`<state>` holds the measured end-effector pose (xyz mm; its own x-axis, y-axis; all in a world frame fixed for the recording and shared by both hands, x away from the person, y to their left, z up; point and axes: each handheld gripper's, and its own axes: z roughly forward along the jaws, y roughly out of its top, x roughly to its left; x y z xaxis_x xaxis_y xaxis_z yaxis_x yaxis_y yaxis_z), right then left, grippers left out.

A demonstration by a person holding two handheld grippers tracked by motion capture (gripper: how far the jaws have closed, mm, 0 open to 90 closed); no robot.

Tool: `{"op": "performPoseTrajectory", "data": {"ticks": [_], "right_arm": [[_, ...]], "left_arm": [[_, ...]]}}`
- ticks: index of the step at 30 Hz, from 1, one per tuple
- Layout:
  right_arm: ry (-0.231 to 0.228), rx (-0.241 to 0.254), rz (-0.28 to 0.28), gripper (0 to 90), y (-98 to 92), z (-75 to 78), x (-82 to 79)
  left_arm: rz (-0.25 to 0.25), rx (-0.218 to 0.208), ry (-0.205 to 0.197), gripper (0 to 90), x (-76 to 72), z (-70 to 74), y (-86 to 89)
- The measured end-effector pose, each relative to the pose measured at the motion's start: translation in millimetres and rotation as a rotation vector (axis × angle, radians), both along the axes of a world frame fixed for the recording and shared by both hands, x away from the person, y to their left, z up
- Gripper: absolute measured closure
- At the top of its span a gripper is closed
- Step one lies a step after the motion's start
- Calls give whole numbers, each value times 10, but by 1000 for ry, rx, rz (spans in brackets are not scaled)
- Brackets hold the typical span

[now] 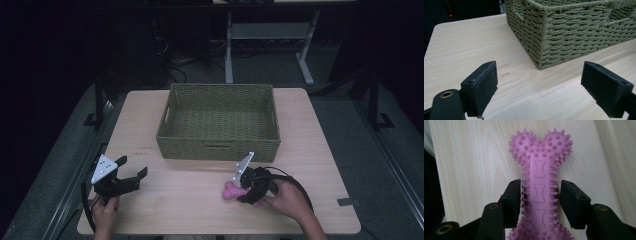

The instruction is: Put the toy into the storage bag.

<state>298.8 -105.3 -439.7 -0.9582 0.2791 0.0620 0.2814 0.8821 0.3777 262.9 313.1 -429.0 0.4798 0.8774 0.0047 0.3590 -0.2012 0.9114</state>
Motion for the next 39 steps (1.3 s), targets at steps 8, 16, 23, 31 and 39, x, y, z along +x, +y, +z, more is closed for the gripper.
{"op": "performPoseTrajectory", "data": {"ticks": [8, 16, 23, 31, 39], "right_arm": [[9, -4, 9, 575, 3, -1, 10], [42, 24, -7, 578, -65, 29, 60], [67, 75, -14, 578, -148, 83, 84], [74, 88, -5, 578, -199, 197, 131], [80, 125, -6, 578, -255, 308, 221]], "left_arm": [[1, 0, 1, 133, 0, 1, 5], [-4, -4, 3, 133, 7, 0, -7], [-5, 3, 3, 133, 9, -1, -18], [4, 3, 5, 133, 19, -1, -19], [6, 6, 7, 133, 23, -3, -4]]}}
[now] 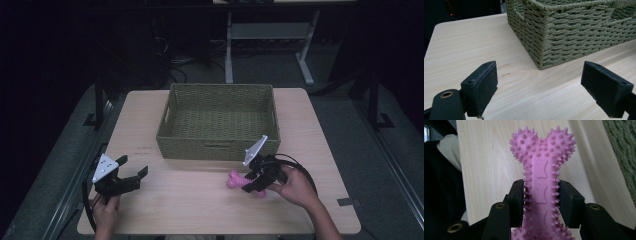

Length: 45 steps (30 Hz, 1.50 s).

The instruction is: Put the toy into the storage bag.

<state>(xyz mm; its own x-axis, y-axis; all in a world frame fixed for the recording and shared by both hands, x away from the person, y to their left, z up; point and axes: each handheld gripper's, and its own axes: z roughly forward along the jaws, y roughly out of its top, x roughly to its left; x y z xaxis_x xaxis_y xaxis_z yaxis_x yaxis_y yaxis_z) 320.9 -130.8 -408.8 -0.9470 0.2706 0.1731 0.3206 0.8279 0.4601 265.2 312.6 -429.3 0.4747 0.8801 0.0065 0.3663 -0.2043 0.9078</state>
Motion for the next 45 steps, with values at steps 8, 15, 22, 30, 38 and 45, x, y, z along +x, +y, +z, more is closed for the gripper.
{"op": "performPoseTrajectory", "data": {"ticks": [8, 15, 22, 30, 38, 45], "right_arm": [[-10, 12, 17, 578, 5, 150, 49], [-38, 26, 4, 577, -57, 374, 138], [-40, 33, -3, 578, -88, 567, 227], [-45, 45, -6, 577, -98, 707, 286], [-49, 50, 2, 577, -72, 839, 406], [-49, 61, 4, 577, -37, 950, 500]], "left_arm": [[2, -10, 0, 133, 17, -11, 4], [1, -14, -2, 133, 7, -7, 32], [-4, -6, -1, 133, 10, -5, 7], [-15, -4, -6, 133, 7, -5, -7], [-8, -7, -9, 133, 6, -3, 6], [-12, -5, -13, 133, 8, -1, 7]]}}
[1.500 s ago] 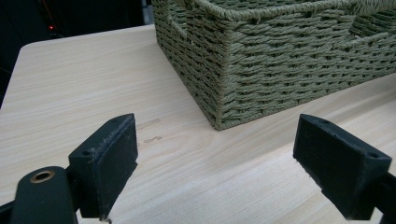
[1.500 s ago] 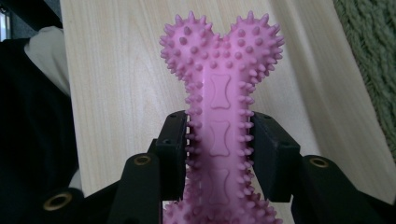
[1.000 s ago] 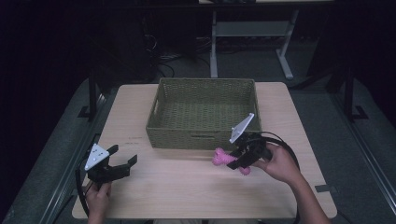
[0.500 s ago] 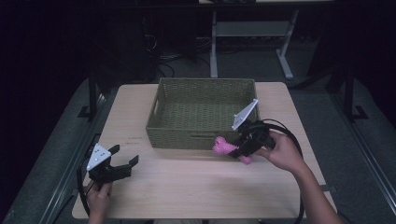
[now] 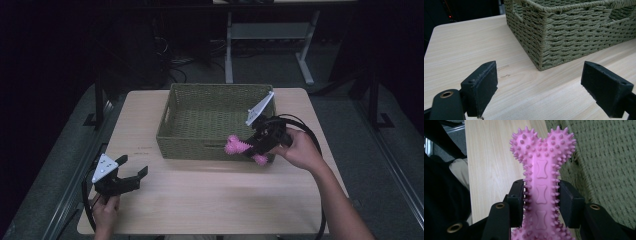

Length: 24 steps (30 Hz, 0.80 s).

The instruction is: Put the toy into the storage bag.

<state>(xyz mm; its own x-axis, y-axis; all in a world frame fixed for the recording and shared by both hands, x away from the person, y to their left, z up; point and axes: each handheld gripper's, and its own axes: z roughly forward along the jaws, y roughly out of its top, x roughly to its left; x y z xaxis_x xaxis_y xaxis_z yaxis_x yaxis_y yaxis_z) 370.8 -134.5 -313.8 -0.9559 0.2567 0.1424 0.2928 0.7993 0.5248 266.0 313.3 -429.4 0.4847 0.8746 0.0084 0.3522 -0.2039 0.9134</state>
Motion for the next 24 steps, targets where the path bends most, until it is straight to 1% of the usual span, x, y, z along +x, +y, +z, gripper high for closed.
{"op": "performPoseTrajectory", "data": {"ticks": [6, 7, 10, 12, 15, 16, 19, 21, 22, 24], "right_arm": [[-5, 7, 5, 577, 35, 120, 76], [3, 14, 6, 577, 38, 136, 96], [-5, 9, 6, 577, 52, 187, 143], [-3, 18, 6, 577, 61, 214, 172], [-5, 21, 8, 577, 80, 241, 224], [1, 26, 7, 577, 85, 245, 241], [-2, 22, 5, 576, 97, 257, 285], [11, 29, 0, 577, 103, 259, 318], [5, 22, -3, 577, 106, 260, 335], [10, 17, -4, 577, 114, 264, 374]], "left_arm": [[2, -2, 2, 133, 0, 3, -5], [2, -2, 0, 133, -1, 4, -6], [1, 1, 0, 133, -2, 4, -7], [2, -2, 2, 133, -1, 3, -6], [3, -3, 6, 133, 1, 1, -4], [3, -2, 7, 133, 2, 3, -3], [0, -3, 1, 133, -5, 4, -8], [1, 0, 3, 133, -4, 5, -9], [2, -3, 4, 133, -4, 5, -9], [3, -3, 0, 133, -9, 7, -9]]}}
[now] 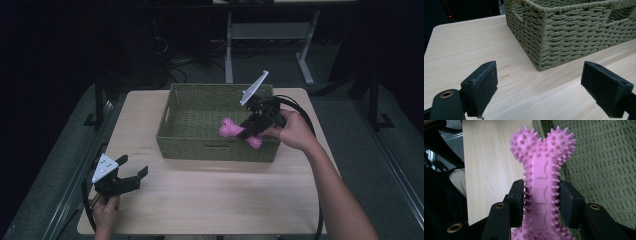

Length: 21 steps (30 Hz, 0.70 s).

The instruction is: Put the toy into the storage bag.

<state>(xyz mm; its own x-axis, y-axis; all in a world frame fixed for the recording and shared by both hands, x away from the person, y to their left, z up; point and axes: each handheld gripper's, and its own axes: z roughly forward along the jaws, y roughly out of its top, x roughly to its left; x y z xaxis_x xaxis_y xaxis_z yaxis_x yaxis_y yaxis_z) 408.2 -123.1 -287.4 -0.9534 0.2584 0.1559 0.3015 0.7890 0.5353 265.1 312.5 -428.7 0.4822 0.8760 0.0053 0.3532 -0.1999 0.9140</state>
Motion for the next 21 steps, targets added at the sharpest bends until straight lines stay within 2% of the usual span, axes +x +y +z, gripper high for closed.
{"op": "performPoseTrajectory", "data": {"ticks": [7, 14, 18, 21], "right_arm": [[9, -12, -8, 577, 48, 16, 147], [23, -18, -31, 577, 69, -18, 296], [34, -5, -43, 577, 70, -43, 366], [40, -17, -52, 577, 64, -75, 428]], "left_arm": [[3, -4, 1, 133, 1, 0, 15], [1, -3, 0, 133, -2, 2, 19], [1, -5, 0, 133, 0, 1, 16], [5, -2, -1, 133, 1, -1, 15]]}}
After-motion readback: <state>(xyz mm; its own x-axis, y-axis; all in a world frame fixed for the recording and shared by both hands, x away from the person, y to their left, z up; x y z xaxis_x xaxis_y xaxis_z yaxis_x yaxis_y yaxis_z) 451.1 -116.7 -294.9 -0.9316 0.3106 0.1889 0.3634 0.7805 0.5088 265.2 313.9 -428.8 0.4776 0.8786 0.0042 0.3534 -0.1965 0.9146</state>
